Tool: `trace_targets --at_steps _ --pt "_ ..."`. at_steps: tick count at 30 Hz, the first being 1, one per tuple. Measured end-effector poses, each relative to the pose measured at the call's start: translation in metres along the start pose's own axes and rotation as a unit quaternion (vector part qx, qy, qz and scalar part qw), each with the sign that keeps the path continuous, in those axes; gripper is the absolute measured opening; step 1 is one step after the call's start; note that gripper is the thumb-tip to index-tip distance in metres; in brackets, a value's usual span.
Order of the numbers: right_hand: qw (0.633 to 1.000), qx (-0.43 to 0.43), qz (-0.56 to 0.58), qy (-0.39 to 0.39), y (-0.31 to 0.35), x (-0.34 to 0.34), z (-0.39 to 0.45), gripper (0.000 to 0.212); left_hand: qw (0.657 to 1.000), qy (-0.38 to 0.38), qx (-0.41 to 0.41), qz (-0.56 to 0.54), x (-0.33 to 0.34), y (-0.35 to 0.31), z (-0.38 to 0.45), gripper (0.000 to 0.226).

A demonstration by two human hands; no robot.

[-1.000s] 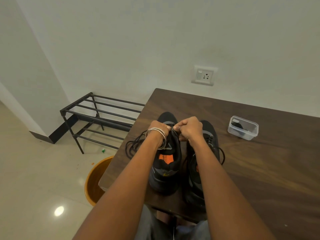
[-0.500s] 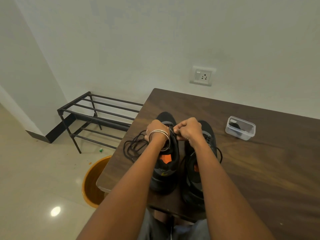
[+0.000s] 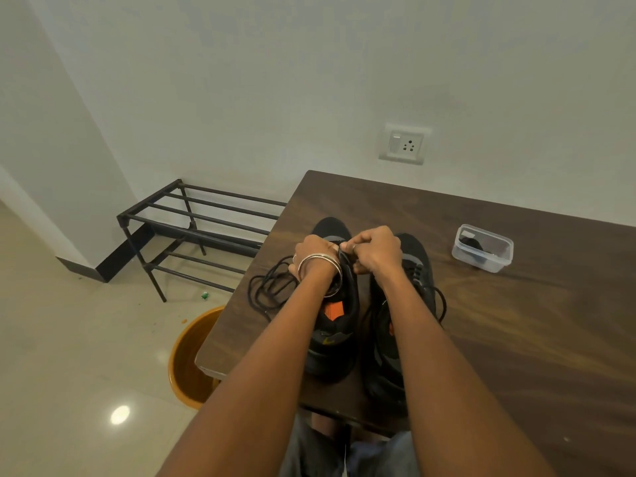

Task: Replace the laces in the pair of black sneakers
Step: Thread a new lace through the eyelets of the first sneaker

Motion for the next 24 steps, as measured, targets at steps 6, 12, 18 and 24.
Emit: trace_targets --at_steps 6,12,18,24 --pt "0.998 -0.004 -0.056 -0.013 0.001 0.002 0.003 0.020 0.999 0.035 0.028 0.005 -0.016 -0.007 -0.004 0.017" --pt "0.997 0.004 -0.070 -0.008 0.008 -0.011 -0.003 0.023 0.998 0.058 0.026 0.008 -0.046 0.002 -0.014 0.020" --pt "0.984 0.027 0.178 0.006 0.019 -0.031 -0.010 0.021 0.995 0.085 0.037 -0.042 -0.057 0.006 -0.023 0.030" --pt "0.957 -0.025 0.274 -0.090 0.038 -0.061 -0.021 0.018 0.998 0.068 0.006 0.017 -0.055 0.013 -0.032 0.060"
Point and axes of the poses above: each hand's wrist, its own z-axis towards the middle knuckle, its own x-axis out of the palm, y = z × x, the point moved 1 cm from there along z, towards the middle knuckle, and after that the axes turned 13 degrees about -z, right-handed, at the moved point
